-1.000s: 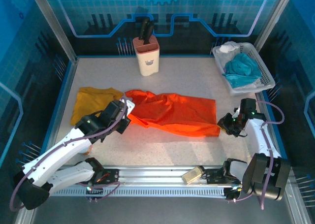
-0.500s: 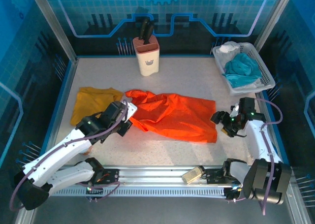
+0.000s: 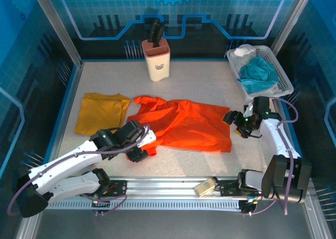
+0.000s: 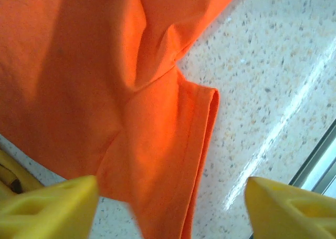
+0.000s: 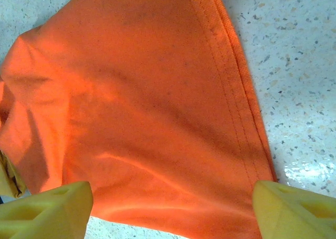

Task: Fold and stack the t-shirts

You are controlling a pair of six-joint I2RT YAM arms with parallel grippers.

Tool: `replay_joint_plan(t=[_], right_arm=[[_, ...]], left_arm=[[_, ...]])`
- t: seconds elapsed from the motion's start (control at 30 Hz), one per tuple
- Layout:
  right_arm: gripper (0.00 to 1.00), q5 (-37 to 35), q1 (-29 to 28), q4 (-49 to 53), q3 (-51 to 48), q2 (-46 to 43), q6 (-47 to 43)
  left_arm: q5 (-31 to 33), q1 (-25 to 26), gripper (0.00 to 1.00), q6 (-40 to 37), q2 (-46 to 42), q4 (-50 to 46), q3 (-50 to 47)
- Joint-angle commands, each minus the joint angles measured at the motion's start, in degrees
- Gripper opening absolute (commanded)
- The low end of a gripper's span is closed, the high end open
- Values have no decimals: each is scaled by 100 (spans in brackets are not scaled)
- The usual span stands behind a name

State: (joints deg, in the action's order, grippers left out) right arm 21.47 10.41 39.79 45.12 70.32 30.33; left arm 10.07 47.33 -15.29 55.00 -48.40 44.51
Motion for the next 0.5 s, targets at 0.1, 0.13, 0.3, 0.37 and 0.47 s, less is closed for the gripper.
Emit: replay_joint_plan(t=[0.1, 0.13, 0.3, 0.37, 0.47], right_arm=[[90, 10, -75, -375, 307, 345, -142], [90, -37, -72, -448, 381, 425, -167], [93, -275, -78, -766, 839, 973, -174], [93, -304, -79, -991, 956, 1242, -96], [93, -496, -136, -1279, 1146, 1650, -44]], left_arm=[[1177, -236, 99, 509, -367, 500, 179], [1098, -426, 96, 693, -310, 658, 282], [801, -1342, 76, 1683, 522, 1225, 889], [904, -1562, 70, 2250, 1035, 1404, 1166], [605, -1772, 71, 2852, 1803, 1493, 1613]])
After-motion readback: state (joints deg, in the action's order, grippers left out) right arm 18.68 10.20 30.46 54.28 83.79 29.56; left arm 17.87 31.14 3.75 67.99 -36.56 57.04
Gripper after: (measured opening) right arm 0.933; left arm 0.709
